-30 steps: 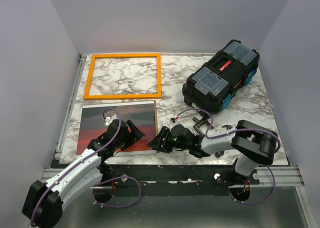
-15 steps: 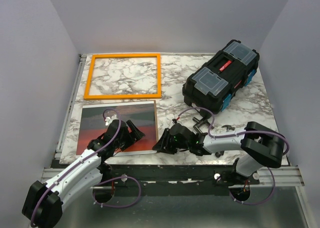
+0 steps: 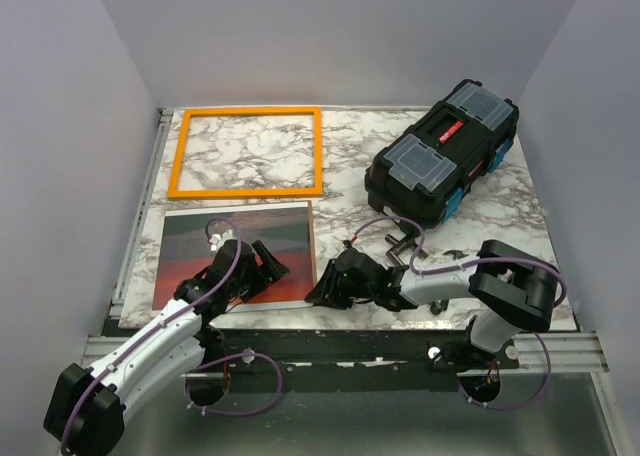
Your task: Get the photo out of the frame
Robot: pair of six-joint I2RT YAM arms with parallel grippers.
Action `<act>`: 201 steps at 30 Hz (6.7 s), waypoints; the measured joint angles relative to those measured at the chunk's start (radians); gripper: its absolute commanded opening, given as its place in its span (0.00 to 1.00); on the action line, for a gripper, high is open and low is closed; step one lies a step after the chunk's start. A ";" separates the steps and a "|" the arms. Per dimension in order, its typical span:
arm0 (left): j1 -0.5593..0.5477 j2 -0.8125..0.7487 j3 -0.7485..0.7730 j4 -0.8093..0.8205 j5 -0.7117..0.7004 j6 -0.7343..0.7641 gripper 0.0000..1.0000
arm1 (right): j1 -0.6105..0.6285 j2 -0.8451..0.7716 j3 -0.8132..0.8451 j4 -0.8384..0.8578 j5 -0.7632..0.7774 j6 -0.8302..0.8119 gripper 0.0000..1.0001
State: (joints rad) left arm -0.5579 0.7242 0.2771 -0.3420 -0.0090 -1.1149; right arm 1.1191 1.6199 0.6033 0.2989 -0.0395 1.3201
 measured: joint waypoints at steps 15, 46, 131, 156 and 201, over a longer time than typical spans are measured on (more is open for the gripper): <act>0.000 -0.002 -0.001 -0.003 -0.004 0.002 0.81 | -0.003 0.027 -0.023 0.035 0.000 0.161 0.22; 0.000 -0.095 0.147 -0.162 0.091 0.173 0.88 | -0.051 -0.143 -0.117 0.114 -0.051 0.002 0.22; 0.204 0.141 0.080 -0.008 0.065 0.101 0.85 | -0.003 0.074 0.113 -0.126 -0.074 0.119 0.40; 0.204 0.134 0.080 -0.016 0.064 0.101 0.85 | 0.003 0.109 -0.069 0.270 -0.020 0.231 0.27; -0.050 0.195 0.342 -0.245 -0.006 0.330 0.88 | -0.026 0.054 -0.159 0.583 -0.108 -0.082 0.00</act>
State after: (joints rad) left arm -0.6083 0.9195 0.6189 -0.5869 -0.0151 -0.7853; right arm 1.0927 1.6737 0.4438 0.8822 -0.1471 1.2377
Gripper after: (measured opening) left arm 0.872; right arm 0.027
